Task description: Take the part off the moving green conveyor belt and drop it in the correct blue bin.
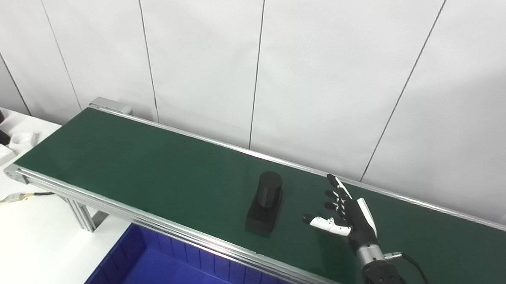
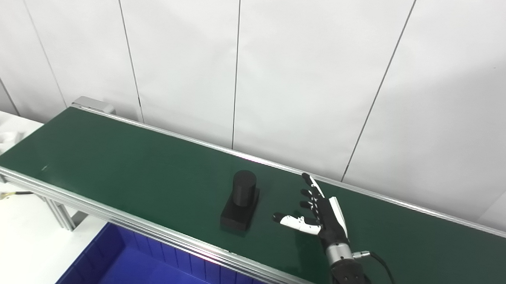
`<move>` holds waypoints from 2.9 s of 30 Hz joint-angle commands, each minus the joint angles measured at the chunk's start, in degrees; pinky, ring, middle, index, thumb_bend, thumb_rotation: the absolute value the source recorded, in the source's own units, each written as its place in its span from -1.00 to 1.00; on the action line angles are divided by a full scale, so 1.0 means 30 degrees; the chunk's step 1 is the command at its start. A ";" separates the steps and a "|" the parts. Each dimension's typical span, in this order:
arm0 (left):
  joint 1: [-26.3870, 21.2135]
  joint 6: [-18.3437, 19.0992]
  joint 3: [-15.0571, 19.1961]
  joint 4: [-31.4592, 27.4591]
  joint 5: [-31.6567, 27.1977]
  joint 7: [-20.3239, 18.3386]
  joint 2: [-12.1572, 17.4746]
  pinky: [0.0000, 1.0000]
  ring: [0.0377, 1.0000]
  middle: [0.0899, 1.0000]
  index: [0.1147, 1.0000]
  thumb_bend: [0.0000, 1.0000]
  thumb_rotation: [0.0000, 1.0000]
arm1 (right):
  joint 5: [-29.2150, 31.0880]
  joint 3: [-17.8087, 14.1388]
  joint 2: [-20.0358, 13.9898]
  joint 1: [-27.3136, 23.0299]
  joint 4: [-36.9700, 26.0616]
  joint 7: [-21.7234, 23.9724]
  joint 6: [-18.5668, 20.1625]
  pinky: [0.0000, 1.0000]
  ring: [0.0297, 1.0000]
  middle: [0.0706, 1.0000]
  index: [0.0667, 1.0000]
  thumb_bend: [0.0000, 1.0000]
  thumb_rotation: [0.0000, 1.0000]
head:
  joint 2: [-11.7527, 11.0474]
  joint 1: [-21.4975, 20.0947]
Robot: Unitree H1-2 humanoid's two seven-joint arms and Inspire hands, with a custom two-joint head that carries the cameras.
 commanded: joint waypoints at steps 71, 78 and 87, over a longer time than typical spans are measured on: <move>0.0146 -0.0652 -0.0180 -0.0850 0.0406 -0.0138 -0.0162 0.45 0.64 0.70 0.69 0.81 -0.05 | -0.1112 0.0323 0.0149 -0.1106 0.0289 -0.3228 -0.0598 0.29 0.50 0.71 0.65 0.86 -0.55 | 0.0049 -0.0435; 0.0129 -0.0652 -0.0295 -0.0809 0.0509 0.0051 -0.0113 0.46 0.63 0.70 0.68 0.81 -0.04 | -0.1250 0.0062 0.0425 -0.1138 0.0411 -0.5381 -0.0592 -0.34 -0.24 -0.14 -0.03 0.12 -0.99 | 0.0072 -0.0498; 0.0164 -0.0652 -0.0282 -0.0858 0.0473 -0.0020 -0.0043 0.47 0.63 0.71 0.69 0.80 -0.05 | -0.1448 0.0344 0.0260 -0.0909 -0.0115 -0.5849 -0.0587 -0.41 -0.32 -0.19 -0.06 0.06 -1.00 | 0.0086 -0.0628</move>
